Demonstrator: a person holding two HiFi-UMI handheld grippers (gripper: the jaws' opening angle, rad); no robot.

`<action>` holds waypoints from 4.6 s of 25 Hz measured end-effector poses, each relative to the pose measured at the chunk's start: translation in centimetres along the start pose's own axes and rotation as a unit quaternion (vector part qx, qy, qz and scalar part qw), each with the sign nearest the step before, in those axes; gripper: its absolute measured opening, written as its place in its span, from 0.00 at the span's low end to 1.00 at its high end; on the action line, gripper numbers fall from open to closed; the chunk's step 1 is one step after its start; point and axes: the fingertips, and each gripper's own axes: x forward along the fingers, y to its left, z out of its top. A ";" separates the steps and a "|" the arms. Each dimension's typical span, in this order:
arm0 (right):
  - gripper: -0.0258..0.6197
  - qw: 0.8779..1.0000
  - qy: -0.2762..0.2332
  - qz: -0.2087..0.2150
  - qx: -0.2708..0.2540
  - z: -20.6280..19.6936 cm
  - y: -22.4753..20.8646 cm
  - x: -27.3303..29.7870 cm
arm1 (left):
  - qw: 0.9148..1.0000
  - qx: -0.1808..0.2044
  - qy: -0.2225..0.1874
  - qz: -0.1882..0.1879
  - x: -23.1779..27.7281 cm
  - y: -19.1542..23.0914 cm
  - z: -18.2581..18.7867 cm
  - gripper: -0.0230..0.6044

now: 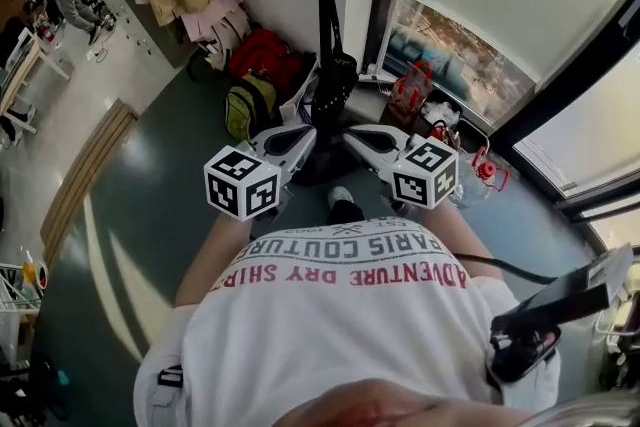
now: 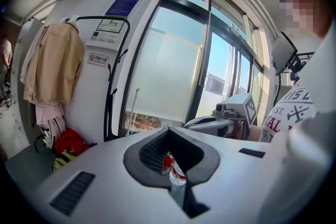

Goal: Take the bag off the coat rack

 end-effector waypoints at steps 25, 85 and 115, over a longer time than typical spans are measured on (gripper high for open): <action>0.04 0.997 0.025 0.017 0.065 2.3 -22.1 11.4 | 0.997 -0.060 0.028 0.025 17.2 17.7 3.1 0.04; 0.06 0.983 0.024 -0.176 0.051 8.0 -43.6 27.7 | 0.982 -0.141 0.031 0.118 15.7 31.2 3.2 0.04; 0.06 0.991 -0.088 -0.102 0.018 16.9 -36.4 19.4 | 0.986 -0.133 0.007 0.100 14.3 28.2 4.5 0.04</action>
